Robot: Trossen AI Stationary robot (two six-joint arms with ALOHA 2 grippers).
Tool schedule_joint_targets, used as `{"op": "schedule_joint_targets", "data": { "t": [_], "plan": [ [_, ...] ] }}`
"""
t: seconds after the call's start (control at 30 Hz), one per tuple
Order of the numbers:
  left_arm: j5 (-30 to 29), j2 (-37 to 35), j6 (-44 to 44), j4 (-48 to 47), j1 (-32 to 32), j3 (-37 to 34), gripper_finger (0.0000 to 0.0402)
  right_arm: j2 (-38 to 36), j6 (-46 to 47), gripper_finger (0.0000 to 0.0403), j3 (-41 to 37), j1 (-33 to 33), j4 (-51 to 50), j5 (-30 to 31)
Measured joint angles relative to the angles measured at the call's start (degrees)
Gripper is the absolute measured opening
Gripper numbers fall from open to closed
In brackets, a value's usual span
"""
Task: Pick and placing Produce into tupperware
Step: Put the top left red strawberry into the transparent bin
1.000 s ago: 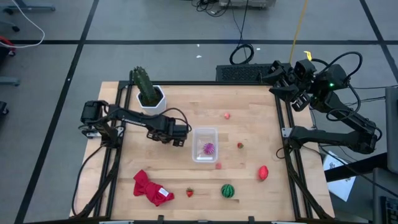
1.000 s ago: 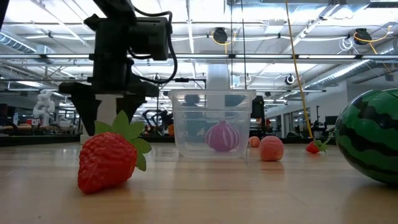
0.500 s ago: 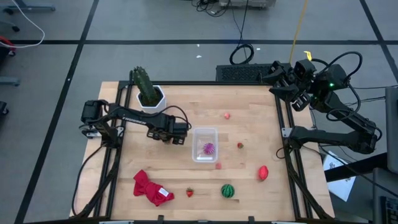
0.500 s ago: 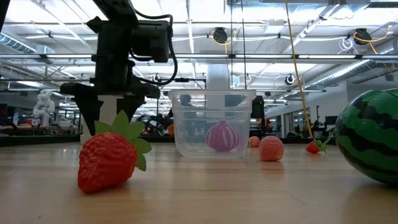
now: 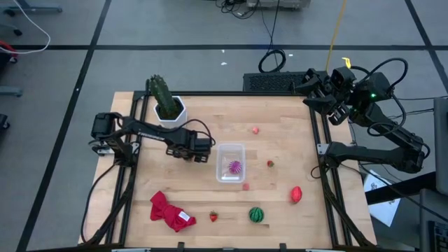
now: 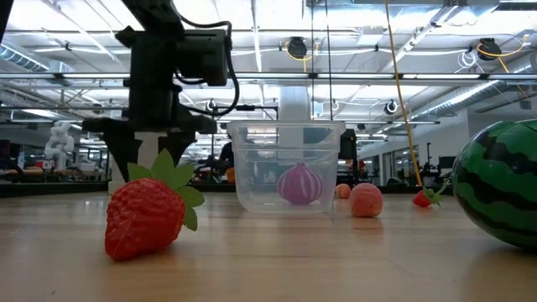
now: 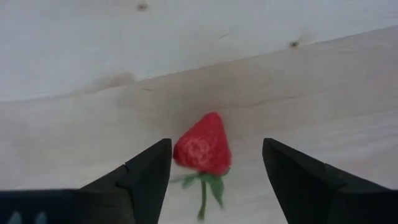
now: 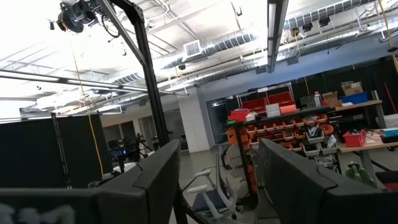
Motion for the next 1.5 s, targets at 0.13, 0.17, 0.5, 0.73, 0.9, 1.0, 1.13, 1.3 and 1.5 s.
{"op": "schedule_joint_targets", "data": {
  "t": [0.13,0.17,0.5,0.73,0.9,1.0,1.13,1.3,1.5],
  "plan": [
    [2.72,0.02,-0.77,6.39,-0.41,-3.62,0.0247,0.00,0.00,0.0210,0.00,0.01,0.00,0.00],
    [2.70,-0.08,-1.16,7.05,-0.44,-4.21,0.0246,0.00,-0.07,0.0210,0.00,0.00,0.00,0.00],
    [2.65,-0.20,-2.49,6.73,-0.40,-4.68,0.0244,0.07,-1.53,0.0210,0.00,0.00,0.00,0.04],
    [2.29,-0.15,-2.61,6.89,-0.36,-4.74,0.0222,0.49,-1.53,0.0210,0.00,0.00,0.00,0.07],
    [2.14,-0.13,-2.66,7.04,-0.36,-4.79,0.0199,1.18,-1.53,0.0210,0.00,0.01,-0.01,0.09],
    [2.04,-0.11,-3.00,7.03,-0.36,-4.81,0.0187,1.57,-1.53,0.0210,0.00,0.00,-0.01,0.11],
    [1.85,-0.11,-3.42,7.02,-0.36,-4.81,0.0176,1.90,-1.53,0.0210,0.00,0.00,-0.02,0.11],
    [1.29,0.07,-3.38,6.41,-0.38,-3.80,0.0164,1.90,-1.53,0.0210,0.00,0.00,-0.02,0.11],
    [-0.09,0.17,-1.86,7.53,-0.34,-1.53,0.0166,1.90,-1.51,0.0210,0.00,0.00,-0.02,0.09]
  ]
}}
